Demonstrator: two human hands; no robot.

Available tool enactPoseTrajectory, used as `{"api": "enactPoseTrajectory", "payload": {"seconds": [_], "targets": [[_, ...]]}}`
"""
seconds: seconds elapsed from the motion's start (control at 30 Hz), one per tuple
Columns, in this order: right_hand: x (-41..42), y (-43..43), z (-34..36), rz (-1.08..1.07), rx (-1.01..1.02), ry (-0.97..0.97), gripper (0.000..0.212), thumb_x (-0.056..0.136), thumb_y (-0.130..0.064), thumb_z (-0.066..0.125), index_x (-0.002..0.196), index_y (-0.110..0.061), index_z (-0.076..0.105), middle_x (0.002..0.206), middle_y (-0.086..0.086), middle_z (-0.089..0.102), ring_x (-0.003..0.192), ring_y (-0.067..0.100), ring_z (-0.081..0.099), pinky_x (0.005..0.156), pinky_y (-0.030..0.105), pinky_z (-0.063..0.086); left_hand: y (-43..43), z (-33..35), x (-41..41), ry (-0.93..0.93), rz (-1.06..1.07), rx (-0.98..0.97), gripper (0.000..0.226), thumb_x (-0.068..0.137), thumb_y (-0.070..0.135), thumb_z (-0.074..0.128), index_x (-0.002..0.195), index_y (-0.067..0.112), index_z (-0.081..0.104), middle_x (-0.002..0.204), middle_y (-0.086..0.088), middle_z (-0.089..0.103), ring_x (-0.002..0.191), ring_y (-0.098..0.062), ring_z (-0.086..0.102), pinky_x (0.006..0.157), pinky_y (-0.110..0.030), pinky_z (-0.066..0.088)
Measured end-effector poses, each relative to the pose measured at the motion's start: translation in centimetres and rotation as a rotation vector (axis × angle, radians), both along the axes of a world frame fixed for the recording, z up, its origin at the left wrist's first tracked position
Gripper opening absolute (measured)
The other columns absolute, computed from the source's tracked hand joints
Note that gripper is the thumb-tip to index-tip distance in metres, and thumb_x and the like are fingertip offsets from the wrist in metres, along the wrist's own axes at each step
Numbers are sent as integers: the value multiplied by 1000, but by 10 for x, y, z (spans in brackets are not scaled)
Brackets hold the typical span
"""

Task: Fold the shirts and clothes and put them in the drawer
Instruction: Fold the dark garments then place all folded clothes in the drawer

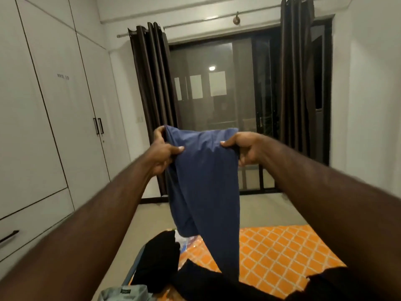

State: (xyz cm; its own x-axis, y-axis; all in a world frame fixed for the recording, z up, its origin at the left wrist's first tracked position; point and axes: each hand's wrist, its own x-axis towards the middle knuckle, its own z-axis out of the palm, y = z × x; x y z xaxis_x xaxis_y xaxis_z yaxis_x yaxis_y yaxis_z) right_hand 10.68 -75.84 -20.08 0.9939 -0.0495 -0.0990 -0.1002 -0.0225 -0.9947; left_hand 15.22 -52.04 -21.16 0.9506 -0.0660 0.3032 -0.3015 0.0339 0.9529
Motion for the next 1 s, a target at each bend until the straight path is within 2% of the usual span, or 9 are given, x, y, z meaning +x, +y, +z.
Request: {"api": "enactPoseTrajectory", "payload": {"seconds": [0.13, 0.23, 0.4, 0.53, 0.67, 0.77, 0.87, 0.93, 1.0], "targets": [[-6, -1, 2, -45, 39, -43, 20, 95, -5, 68, 115, -7, 68, 106, 11, 70, 95, 22, 68, 76, 36, 61, 4, 13, -4, -125, 149, 86, 88, 83, -7, 76, 150, 34, 36, 148, -9, 45, 122, -29, 58, 88, -43, 61], [-10, -1, 3, -24, 57, -20, 14, 96, -9, 68, 109, -5, 69, 104, 10, 71, 84, 16, 69, 62, 27, 62, 4, 18, -6, -184, 276, 181, 69, 91, 2, 71, 147, 33, 45, 131, -4, 57, 107, -19, 61, 80, -37, 60], [2, 1, -5, -73, -101, 11, 15, 98, -16, 66, 110, -7, 68, 113, 9, 68, 94, 17, 66, 73, 30, 58, -4, 11, -4, -111, 250, 320, 51, 90, 8, 74, 137, 18, 57, 138, -6, 56, 114, -19, 52, 89, -33, 48], [7, 3, -7, -70, -655, 150, 21, 101, -21, 61, 112, -4, 64, 99, 12, 63, 84, 20, 61, 76, 29, 54, -5, 5, -4, -86, 292, 586, 39, 83, 19, 83, 118, 9, 70, 113, -4, 65, 108, -21, 58, 97, -37, 54], [8, 6, 7, -7, -995, 184, 18, 100, -19, 62, 111, -5, 63, 106, 14, 62, 93, 23, 61, 102, 35, 52, -7, 2, 0, -65, 267, 648, 22, 83, 19, 83, 102, 10, 76, 103, -3, 69, 105, -21, 64, 90, -36, 58], [9, 4, 11, -15, -962, 154, 17, 101, -19, 59, 110, -5, 62, 101, 13, 60, 86, 21, 60, 99, 34, 52, -5, 0, -3, -37, 215, 630, 18, 84, 22, 81, 96, 10, 77, 104, -6, 70, 104, -21, 65, 86, -34, 55], [12, -4, 8, -9, -746, 131, 27, 99, -33, 65, 110, -8, 64, 100, 10, 62, 85, 20, 59, 91, 33, 51, 5, 3, -4, 8, 52, 685, 35, 76, 26, 87, 107, 12, 78, 110, -3, 72, 106, -19, 63, 93, -36, 53], [13, -8, 8, 82, -683, 115, 44, 85, -44, 78, 110, -10, 66, 105, 9, 65, 95, 21, 62, 87, 33, 52, 11, 2, -5, 14, -17, 826, 47, 73, 20, 89, 116, 13, 75, 115, -2, 70, 108, -19, 62, 95, -36, 54], [13, -11, 8, 197, -830, 128, 64, 66, -41, 90, 117, -9, 67, 117, 12, 67, 106, 27, 64, 80, 33, 56, 9, -5, -1, -76, 49, 1101, 45, 73, 13, 89, 115, 12, 74, 111, -3, 70, 104, -21, 64, 93, -38, 57]]}}
